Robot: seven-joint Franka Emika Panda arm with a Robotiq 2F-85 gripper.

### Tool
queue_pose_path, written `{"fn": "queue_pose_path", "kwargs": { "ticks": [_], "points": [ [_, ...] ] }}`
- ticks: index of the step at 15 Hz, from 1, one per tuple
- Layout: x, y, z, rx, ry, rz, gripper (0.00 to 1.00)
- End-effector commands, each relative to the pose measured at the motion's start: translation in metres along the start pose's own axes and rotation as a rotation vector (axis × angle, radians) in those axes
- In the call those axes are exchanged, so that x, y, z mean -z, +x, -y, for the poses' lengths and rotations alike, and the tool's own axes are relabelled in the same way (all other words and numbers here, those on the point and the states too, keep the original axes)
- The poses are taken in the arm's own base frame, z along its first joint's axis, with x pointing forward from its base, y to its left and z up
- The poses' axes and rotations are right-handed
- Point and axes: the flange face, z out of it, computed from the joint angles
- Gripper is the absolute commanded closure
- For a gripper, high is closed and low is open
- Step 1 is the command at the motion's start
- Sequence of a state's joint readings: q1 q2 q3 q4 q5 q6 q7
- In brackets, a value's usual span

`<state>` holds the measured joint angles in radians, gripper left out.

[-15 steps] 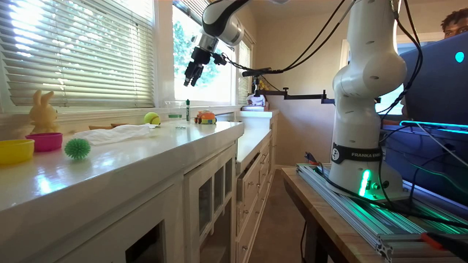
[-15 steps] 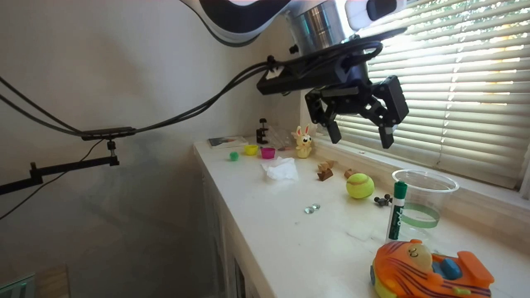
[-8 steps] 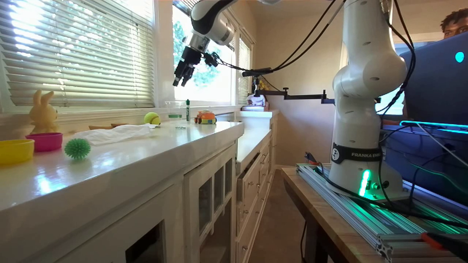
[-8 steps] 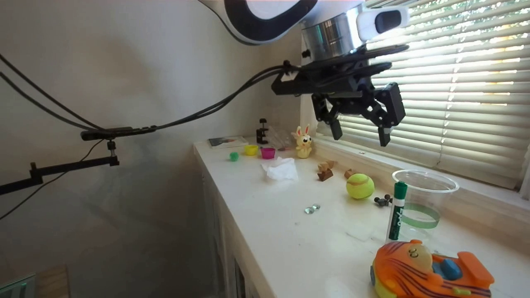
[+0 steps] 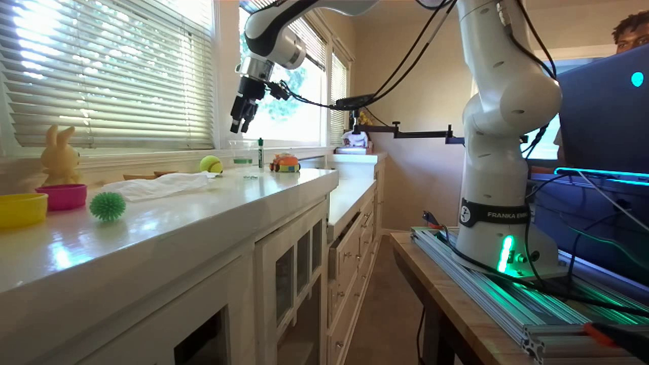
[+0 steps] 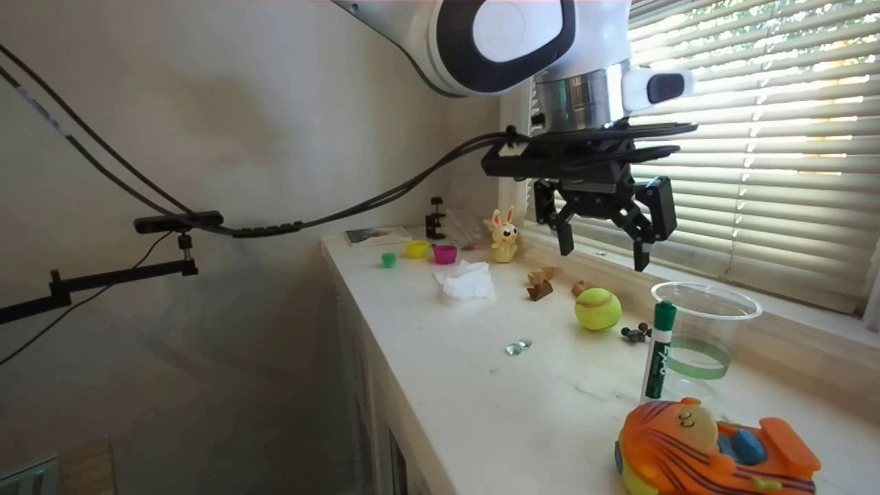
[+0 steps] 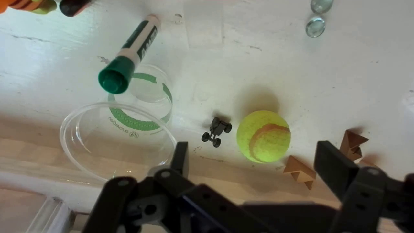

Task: Put the tennis ball into the clear cup

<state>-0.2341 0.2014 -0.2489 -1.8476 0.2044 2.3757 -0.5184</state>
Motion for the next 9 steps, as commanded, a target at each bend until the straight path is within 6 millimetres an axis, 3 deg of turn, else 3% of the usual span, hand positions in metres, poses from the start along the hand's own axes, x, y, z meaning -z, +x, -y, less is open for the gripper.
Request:
{"fn": "queue_pose_path", "kwargs": {
  "ticks": [1,9],
  "points": [
    [-0.001,0.003,-0.001,0.0,-0.001,0.002,0.0],
    [-0.01,0.023,-0.006,-0.003,0.025,-0.021,0.0]
  ]
}}
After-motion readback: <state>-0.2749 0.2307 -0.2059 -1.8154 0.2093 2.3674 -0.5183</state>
